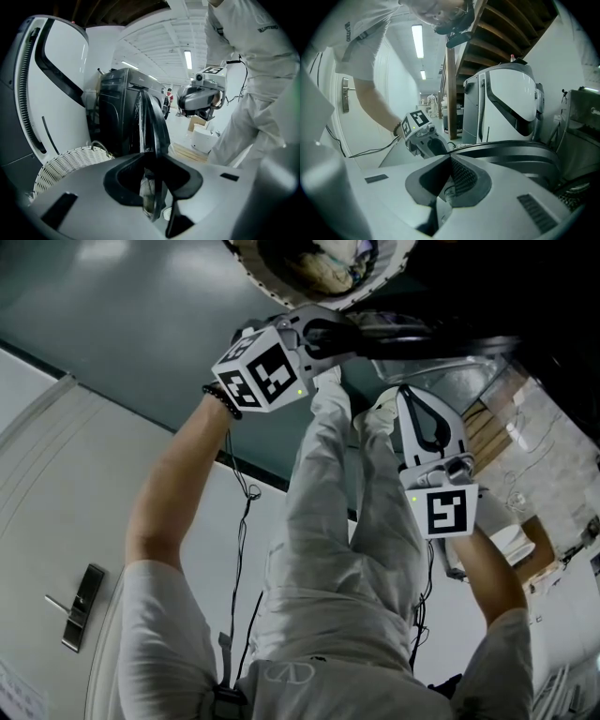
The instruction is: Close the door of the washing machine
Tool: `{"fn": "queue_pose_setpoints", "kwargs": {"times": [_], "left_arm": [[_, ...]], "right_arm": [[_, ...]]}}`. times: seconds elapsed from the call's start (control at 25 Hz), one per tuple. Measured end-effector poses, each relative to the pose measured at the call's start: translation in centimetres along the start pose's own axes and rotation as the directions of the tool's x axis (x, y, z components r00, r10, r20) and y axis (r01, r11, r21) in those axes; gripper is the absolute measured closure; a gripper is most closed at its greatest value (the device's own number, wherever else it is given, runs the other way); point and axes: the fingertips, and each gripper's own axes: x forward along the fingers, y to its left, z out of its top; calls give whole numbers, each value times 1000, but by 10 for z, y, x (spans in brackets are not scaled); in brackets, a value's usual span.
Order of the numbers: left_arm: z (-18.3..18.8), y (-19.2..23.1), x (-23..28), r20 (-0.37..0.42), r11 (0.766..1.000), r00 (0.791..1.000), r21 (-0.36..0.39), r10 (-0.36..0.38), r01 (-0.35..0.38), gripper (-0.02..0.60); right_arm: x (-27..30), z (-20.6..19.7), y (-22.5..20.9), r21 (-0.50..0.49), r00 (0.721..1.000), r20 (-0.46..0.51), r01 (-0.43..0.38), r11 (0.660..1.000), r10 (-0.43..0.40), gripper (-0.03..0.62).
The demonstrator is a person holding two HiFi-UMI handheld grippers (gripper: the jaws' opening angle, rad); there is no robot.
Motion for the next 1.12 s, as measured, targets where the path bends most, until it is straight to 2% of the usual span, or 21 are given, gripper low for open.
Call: {"fn": "queue_pose_setpoints", "kwargs": {"times": [0.16, 0.56, 1.12], "left_arm": [[1, -4, 0, -2, 997, 998, -35, 67, -67, 488], [-1, -31, 11, -12, 981, 988, -111, 156, -157, 492], [8, -93, 38, -63, 936, 964, -232, 257, -265, 494]], "right_arm": [[-3, -2, -1, 12, 1000, -3, 23, 1000, -23, 583], [-29, -19, -10, 24, 997, -26, 76, 997, -76, 583], [-85, -59, -29, 96, 981, -68, 185, 978, -179, 583]]}}
